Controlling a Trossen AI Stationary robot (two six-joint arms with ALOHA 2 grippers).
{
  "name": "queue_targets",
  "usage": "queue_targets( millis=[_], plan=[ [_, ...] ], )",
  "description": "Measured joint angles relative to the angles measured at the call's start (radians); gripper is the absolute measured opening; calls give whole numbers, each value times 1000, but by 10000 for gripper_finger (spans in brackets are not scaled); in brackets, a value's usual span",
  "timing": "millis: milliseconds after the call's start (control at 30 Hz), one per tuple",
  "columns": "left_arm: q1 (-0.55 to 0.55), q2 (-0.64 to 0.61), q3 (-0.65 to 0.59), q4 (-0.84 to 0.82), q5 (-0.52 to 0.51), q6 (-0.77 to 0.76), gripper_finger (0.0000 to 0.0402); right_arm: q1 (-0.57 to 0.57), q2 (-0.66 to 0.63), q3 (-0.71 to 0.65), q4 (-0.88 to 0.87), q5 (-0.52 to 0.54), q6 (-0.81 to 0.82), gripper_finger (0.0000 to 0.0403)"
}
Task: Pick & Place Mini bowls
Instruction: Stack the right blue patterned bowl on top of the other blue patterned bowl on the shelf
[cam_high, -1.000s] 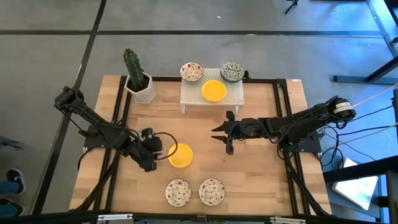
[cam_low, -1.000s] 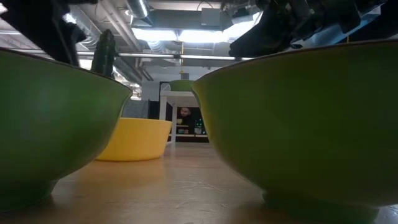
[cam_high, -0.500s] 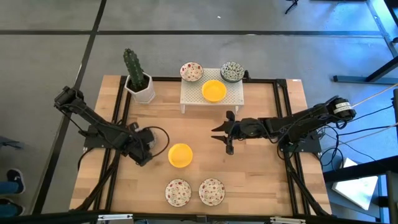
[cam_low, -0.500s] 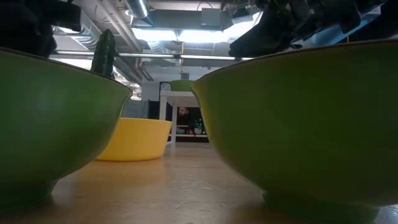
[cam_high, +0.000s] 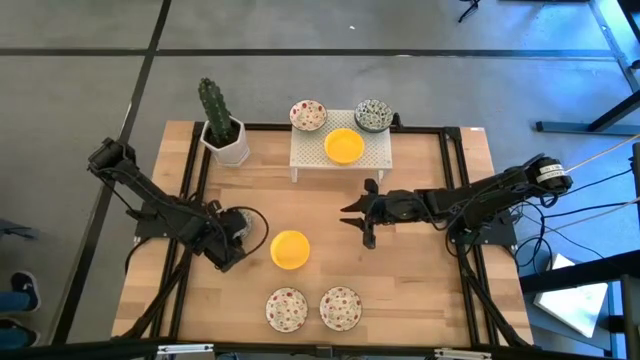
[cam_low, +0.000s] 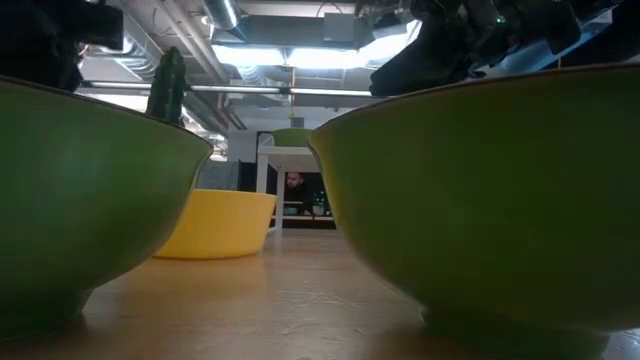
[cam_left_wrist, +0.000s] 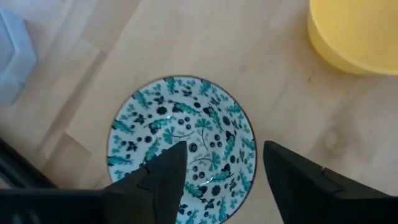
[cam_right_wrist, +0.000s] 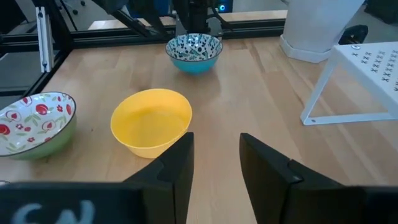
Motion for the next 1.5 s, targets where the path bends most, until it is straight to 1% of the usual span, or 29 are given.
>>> queue_targets(
  millis=[67, 133, 200, 267, 433, 533, 633, 800, 967, 1100, 1333, 1500],
  plan=[
    [-8, 1, -39, 50, 5, 14, 218, 0, 0, 0, -5, 0, 1, 129],
    [-13, 9, -85, 109, 29, 61, 225, 0, 0, 0, -9, 0, 18, 129],
    [-14, 18, -117, 131, 54, 101, 228, 0, 0, 0, -16, 0, 34, 129],
    [-13, 27, -141, 137, 59, 110, 228, 0, 0, 0, -19, 0, 46, 129],
    [-5, 34, -155, 131, 43, 119, 226, 0, 0, 0, -18, 0, 49, 129],
    [-5, 34, -155, 130, 45, 121, 218, 0, 0, 0, -18, 0, 49, 129],
    [-5, 34, -155, 130, 51, 122, 194, 0, 0, 0, -18, 0, 49, 129],
    [-5, 34, -155, 130, 53, 123, 133, 0, 0, 0, -17, 0, 45, 129],
    [-5, 34, -155, 157, 90, 199, 65, 0, -6, 0, -20, 0, 45, 129],
    [-5, 34, -155, 181, 98, 262, 15, 0, -38, 0, -52, 0, 45, 129],
    [-14, 33, -155, 227, 48, 367, 12, 0, -138, 0, -177, 0, 57, 129],
    [-14, 33, -154, 250, 39, 407, 10, 0, -145, 0, -205, 0, 92, 129]
  ],
)
